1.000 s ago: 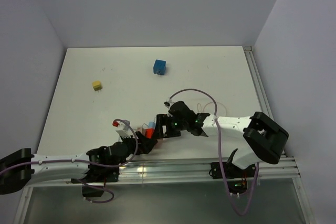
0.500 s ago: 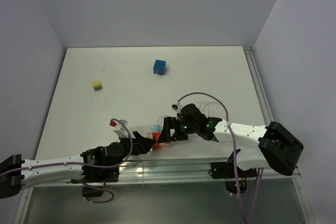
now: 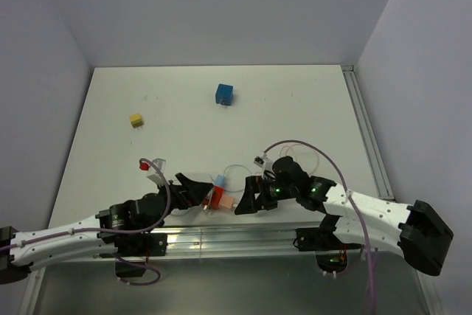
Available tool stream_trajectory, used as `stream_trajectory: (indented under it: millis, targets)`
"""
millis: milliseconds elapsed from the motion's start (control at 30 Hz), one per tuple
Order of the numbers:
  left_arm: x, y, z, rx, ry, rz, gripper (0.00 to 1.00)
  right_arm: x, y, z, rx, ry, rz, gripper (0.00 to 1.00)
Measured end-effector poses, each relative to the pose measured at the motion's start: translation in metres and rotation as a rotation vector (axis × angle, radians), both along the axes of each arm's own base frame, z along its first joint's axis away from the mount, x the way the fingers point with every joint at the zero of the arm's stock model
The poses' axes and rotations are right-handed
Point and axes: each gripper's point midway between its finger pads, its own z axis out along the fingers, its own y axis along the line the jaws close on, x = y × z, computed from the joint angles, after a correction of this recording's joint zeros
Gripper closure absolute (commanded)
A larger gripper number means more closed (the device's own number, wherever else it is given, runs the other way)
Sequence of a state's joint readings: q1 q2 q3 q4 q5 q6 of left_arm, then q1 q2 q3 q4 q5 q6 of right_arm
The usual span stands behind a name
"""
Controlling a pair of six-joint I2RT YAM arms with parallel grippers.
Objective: Insert the plug
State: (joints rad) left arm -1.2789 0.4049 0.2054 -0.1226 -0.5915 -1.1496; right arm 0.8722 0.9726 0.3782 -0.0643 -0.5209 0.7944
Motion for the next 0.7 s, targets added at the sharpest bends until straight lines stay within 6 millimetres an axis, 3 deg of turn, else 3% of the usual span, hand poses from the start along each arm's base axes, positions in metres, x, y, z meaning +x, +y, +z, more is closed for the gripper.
stream_trajectory:
  millis: [200,433,533,700]
  targets:
    - [0.014,0.019,0.072,-0.005,-0.068,0.100,0.00,-0.007,-0.014,0.015,0.001,-0.021,-0.017,0.02]
    - [0.058,0.051,0.122,0.234,-0.086,0.306,0.00,0.012,-0.024,0.059,-0.029,-0.128,-0.109,0.04]
    - [0.094,0.058,0.125,0.364,-0.075,0.352,0.00,0.022,-0.026,0.074,-0.041,-0.177,-0.141,0.05]
    - [0.151,0.069,0.095,0.546,0.023,0.357,0.01,0.037,-0.036,0.079,-0.099,-0.224,-0.213,0.05]
